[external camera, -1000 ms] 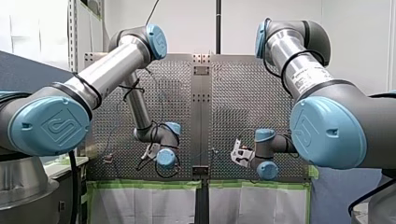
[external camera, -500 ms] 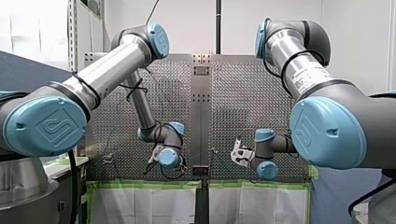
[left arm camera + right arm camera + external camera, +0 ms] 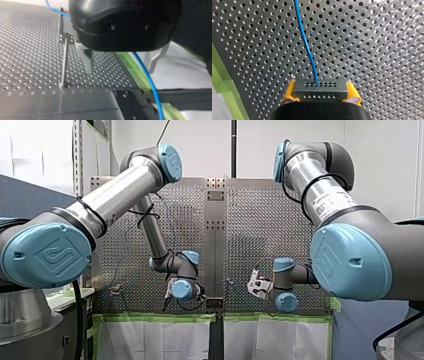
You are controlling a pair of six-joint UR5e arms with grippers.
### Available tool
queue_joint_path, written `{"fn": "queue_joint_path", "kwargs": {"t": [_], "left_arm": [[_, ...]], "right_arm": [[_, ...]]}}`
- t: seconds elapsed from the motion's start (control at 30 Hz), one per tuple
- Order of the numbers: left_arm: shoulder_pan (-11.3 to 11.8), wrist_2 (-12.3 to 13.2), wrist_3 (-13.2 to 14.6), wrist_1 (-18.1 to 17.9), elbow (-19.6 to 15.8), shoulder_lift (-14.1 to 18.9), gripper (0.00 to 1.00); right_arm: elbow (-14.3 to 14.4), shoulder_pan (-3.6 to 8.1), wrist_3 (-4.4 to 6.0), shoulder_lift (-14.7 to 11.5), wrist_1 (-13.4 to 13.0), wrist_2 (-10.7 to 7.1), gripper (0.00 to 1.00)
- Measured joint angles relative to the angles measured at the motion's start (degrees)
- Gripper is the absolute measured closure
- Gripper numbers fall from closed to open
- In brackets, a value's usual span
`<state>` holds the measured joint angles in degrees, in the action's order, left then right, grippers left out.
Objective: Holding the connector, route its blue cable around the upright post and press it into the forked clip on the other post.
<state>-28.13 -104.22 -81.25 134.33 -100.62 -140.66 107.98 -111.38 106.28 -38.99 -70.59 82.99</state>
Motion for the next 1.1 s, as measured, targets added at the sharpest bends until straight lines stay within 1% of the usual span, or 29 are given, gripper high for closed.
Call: {"fn": "queue_joint_path", "kwargs": {"t": [0.1, 0.23, 0.3, 0.43, 0.5, 0.67, 0.77, 0.9, 1.1], "left_arm": [[-0.14, 1.52, -1.77, -0.78, 0.00, 0.00, 0.00], [-0.22, 2.61, -3.67, -1.19, 0.01, 0.01, 0.00], [-0.44, 3.27, -4.67, -1.30, 0.01, 0.01, 0.00], [-0.87, 4.39, -6.67, -1.68, 0.18, 0.00, 0.00], [-1.15, 4.61, -7.65, -1.99, 0.31, 0.01, 0.00], [-1.88, 4.57, -9.89, -3.55, 0.58, 0.01, 0.00], [-2.21, 4.19, -11.29, -4.67, 0.75, 0.01, 0.00], [-2.45, 3.73, -13.07, -5.28, 1.23, 0.01, 0.00], [-3.17, 2.72, -15.92, -4.94, 2.22, 0.01, 0.00]], "right_arm": [[-0.03, -0.05, 0.02, 0.00, -0.01, -0.10, 1.00], [-0.13, 0.03, -0.02, 0.00, 0.09, -0.23, 1.00], [-0.15, 0.03, -0.21, 0.00, 0.20, -0.37, 1.00], [-0.16, -0.12, -1.39, 0.00, 0.93, -0.44, 1.00], [-0.16, -0.16, -2.29, 0.00, 1.66, -0.43, 1.00], [-0.16, -0.10, -4.07, 0.00, 3.11, -0.46, 1.00], [-0.16, 0.10, -4.75, 0.00, 3.64, -0.50, 1.00], [-0.17, 0.28, -5.10, 0.00, 3.90, -0.56, 1.00], [-0.17, 0.37, -5.42, 0.00, 3.90, -0.98, 1.00]]}}
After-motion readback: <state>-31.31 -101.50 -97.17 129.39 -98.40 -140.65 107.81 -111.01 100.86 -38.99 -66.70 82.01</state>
